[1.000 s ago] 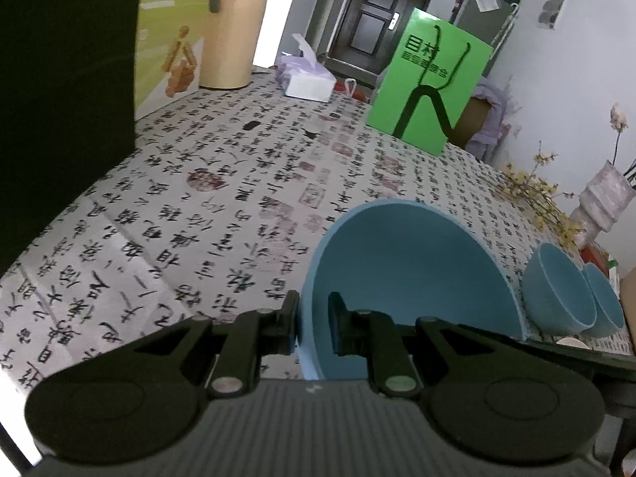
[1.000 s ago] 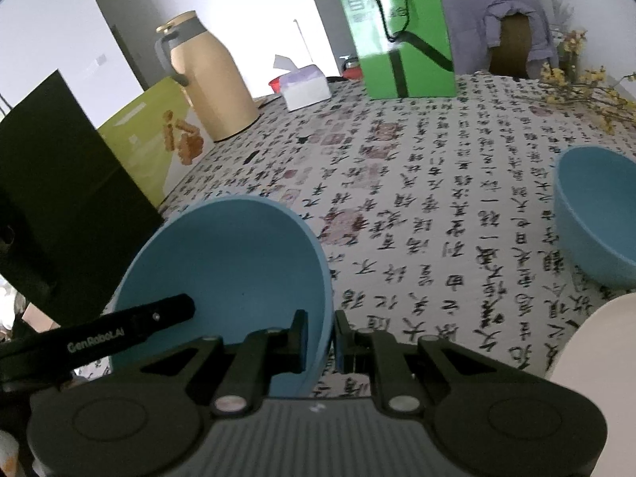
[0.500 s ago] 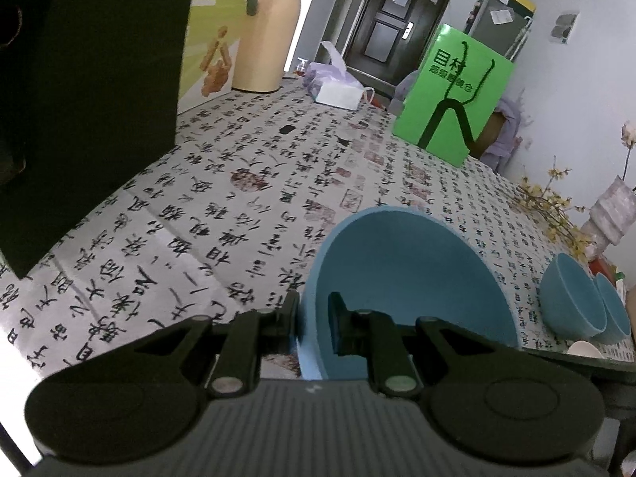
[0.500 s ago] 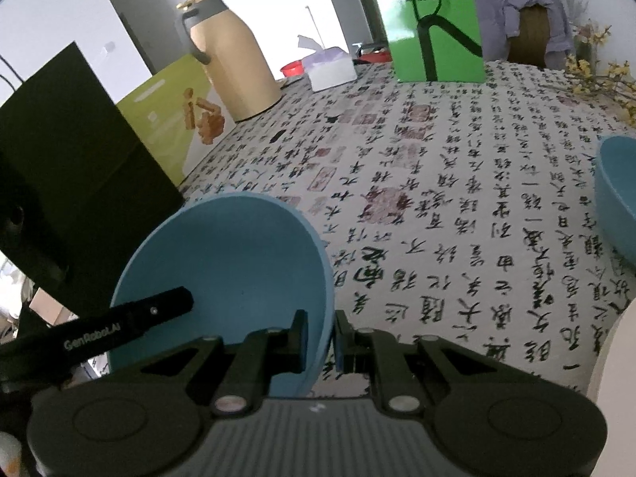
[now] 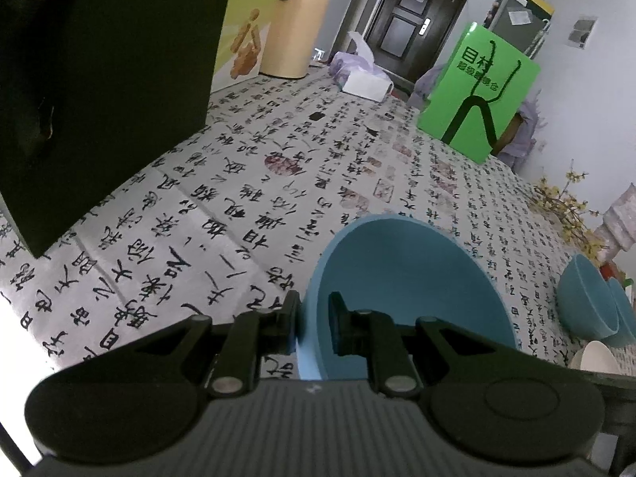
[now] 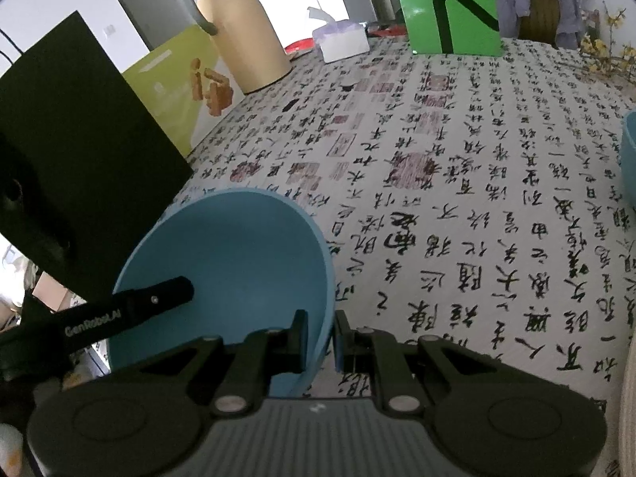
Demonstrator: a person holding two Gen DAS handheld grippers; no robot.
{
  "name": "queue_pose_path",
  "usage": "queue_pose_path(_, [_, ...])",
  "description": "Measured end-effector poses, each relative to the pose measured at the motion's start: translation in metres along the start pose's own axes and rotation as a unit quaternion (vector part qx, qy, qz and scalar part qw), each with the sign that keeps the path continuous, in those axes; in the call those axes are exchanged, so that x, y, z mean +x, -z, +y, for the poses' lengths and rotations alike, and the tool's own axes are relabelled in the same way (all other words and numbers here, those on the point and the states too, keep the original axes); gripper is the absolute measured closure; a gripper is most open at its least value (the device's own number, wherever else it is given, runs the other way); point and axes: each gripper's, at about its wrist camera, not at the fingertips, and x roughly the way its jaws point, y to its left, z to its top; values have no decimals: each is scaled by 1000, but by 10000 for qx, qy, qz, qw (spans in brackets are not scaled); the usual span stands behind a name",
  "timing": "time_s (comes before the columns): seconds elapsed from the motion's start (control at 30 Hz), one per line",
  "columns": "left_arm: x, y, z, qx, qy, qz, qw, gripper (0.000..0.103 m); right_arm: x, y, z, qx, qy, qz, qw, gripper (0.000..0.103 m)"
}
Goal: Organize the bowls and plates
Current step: 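Carry the held blue bowl toward the black bag with both grippers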
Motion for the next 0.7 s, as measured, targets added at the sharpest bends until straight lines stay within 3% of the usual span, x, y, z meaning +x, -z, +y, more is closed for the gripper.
queue_pose_path(0.43, [13, -1, 6, -76, -139, 211, 9997, 87, 15, 2, -3, 152, -145, 261, 9994, 88])
queue_pose_path(0.7, [19, 0, 6, -40, -133, 257, 9996, 87, 17, -1, 0, 90, -106, 188, 9997, 87])
